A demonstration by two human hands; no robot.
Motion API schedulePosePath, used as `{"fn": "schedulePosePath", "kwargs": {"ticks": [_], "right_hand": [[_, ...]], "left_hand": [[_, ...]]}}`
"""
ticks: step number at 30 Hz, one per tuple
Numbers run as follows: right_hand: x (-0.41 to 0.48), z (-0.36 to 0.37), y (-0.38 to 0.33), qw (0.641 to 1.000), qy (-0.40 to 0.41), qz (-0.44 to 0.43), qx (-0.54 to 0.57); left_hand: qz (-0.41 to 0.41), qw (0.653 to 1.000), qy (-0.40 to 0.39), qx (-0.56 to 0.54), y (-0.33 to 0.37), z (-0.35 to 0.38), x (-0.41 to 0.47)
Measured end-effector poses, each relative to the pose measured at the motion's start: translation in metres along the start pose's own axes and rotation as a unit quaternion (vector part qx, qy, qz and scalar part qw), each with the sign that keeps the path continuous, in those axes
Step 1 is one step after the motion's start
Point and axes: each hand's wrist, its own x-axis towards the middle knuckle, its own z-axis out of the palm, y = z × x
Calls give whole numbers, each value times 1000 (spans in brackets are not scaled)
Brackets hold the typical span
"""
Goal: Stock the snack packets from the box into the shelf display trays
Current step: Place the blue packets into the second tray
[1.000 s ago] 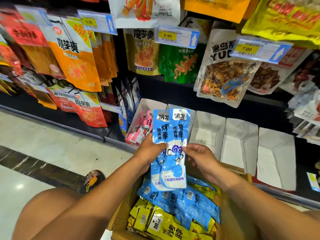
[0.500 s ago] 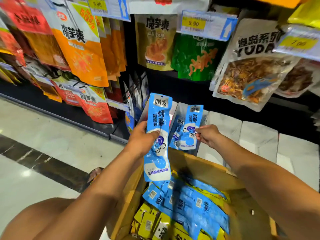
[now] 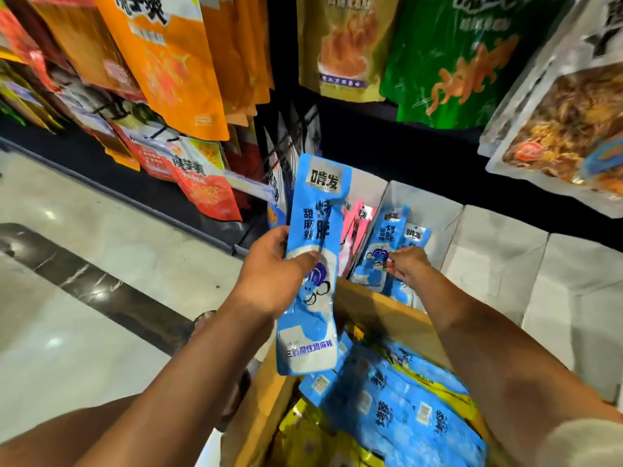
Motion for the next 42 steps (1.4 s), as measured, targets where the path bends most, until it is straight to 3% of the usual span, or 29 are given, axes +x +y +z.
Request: {"fn": "schedulePosePath", "kwargs": {"ticks": [4,9,15,19,26,29,35,38,42], "right_hand": [[9,6,12,996,-26,-20,-85],[0,12,16,937,2,-133,-322],[-9,8,18,878,-122,-184,-425],[-16,4,18,870,-147,-192,-430],[-52,-21,-2,899,-120,-223,-357],[-93,-34,-12,914,-96,-278,-280],[-211,-47,-16,911,-154,-360,-126],[-256,-46,-7,896,-156,-380,-169],[-272,-40,4,868,-97,-401,-275]], "left_hand": [[-7,1000,5,4,-1,1,3],[-15,1000,1,0,-5,0,0],[-24,1000,-1,-12,-8,-2,-2],[-31,999,-14,-11,-8,0,-2],[-23,1000,-12,-9,-11,8,-2],[-26,1000,-11,-9,-14,12,-2],[-36,999,-3,4,-18,21,-2],[-34,999,0,-3,-20,30,-4],[-40,999,-16,-23,-26,44,-7]]}}
